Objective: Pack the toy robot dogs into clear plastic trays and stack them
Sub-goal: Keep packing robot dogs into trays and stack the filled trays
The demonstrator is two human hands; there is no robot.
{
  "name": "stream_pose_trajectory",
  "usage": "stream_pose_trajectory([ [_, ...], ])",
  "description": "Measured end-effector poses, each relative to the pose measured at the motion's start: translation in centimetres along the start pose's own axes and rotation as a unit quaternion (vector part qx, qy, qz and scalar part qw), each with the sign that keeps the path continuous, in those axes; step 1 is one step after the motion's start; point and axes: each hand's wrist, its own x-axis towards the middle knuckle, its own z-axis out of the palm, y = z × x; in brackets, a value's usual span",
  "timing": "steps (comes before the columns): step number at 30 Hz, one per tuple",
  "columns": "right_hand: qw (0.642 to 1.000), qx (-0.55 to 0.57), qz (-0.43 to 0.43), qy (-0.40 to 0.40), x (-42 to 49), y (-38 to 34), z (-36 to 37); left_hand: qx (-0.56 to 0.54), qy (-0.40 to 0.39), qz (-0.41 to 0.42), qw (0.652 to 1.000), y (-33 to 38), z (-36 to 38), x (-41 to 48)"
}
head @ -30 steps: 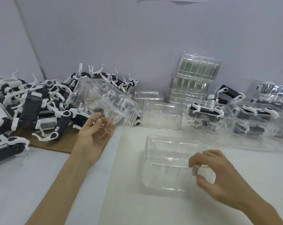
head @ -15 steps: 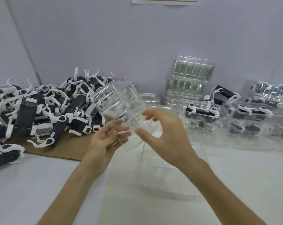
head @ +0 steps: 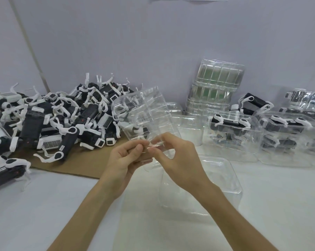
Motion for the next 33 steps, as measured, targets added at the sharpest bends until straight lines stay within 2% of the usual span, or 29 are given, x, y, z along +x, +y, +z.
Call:
stream_pose_trajectory([
  [8,1.0,0.016,-0.006,-0.003,-0.2,0.1,-0.1,0.003,0.047,0.014,0.999,0.0,0.1,-0.1],
  [13,0.999,0.038,0.001,-0.014,-0.3,-0.3,-0.3,0.007,0.039,0.014,0.999,0.3,-0.1,-0.1],
  [16,0.999,0.006,-0.002,-0.031,-0.1,-0.8,-1.9,-0.008,0.063,0.024,0.998,0.7,-0.7,0.1],
  [18,0.996,-0.038,0.012,-0.075,-0.6,-0.9,-3.9,-0.029,0.088,0.028,0.995,1.1,-1.3,0.3],
  [20,0.978,-0.115,0.035,-0.171,-1.9,-0.4,-6.0,-0.052,0.099,0.027,0.993,1.4,-1.6,0.5],
  [22,0.929,-0.229,0.061,-0.286,-3.6,0.3,-7.3,-0.071,0.106,0.022,0.992,1.6,-1.9,0.6],
  [24,0.895,-0.296,0.062,-0.329,-4.8,1.0,-7.5,-0.093,0.111,0.022,0.989,1.8,-2.0,0.6],
  [27,0.929,-0.268,0.059,-0.248,-4.5,1.0,-7.3,-0.16,0.122,0.028,0.979,2.1,-2.1,0.6],
  [30,0.983,-0.143,0.014,-0.111,-1.7,0.7,-6.9,-0.263,0.122,0.056,0.955,2.7,-2.7,0.6],
  [33,0.996,-0.08,-0.037,0.015,2.5,0.1,-5.7,-0.318,0.12,0.077,0.937,3.3,-3.9,0.6],
])
